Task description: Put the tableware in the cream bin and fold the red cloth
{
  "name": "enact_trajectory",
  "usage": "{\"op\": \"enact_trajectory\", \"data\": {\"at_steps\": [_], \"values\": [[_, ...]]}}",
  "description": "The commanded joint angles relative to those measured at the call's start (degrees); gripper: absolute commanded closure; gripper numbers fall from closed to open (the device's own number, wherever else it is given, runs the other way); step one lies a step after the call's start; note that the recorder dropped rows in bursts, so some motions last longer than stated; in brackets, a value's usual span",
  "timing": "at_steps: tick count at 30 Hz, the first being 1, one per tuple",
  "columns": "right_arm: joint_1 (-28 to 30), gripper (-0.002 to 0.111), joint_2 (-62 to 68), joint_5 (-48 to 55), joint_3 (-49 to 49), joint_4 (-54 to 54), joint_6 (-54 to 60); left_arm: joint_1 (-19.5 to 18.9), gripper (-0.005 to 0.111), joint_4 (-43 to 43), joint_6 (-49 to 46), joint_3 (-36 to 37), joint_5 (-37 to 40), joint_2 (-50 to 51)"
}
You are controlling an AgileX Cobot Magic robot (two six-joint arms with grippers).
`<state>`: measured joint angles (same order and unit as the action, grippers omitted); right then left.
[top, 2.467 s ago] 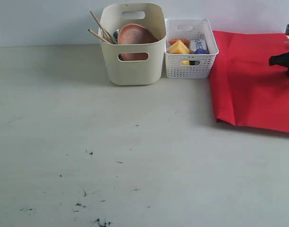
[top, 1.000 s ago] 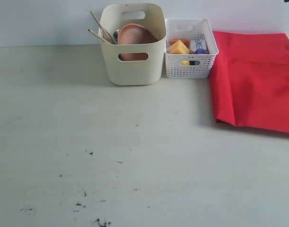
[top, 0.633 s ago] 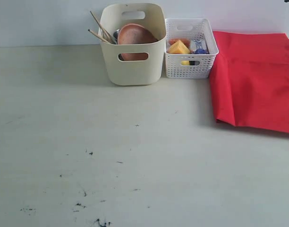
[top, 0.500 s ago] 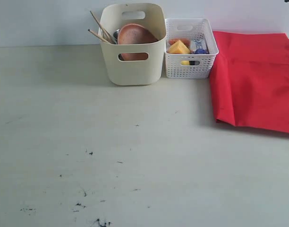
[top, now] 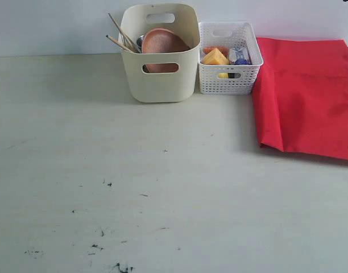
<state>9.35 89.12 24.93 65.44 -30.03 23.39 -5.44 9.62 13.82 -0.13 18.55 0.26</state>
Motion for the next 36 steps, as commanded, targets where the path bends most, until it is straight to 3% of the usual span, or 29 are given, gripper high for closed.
{"op": "enact_trajectory", "data": {"at_steps": [1, 19, 36], "values": [[-0.05, 0.108, -0.33, -0.7, -0.29, 0.05, 0.52, 0.29, 0.105, 0.07, 0.1, 0.13, 0.03, -0.26], [0.12, 0.108, -2.62, -2.54, -1.72, 0.49, 0.52, 0.29, 0.105, 0.07, 0.1, 0.13, 0.03, -0.26], [0.0, 0.108, -42.72, -2.55, -16.89, 0.24, 0.52, 0.29, 0.105, 0.07, 0.1, 0.13, 0.03, -0.26]]}}
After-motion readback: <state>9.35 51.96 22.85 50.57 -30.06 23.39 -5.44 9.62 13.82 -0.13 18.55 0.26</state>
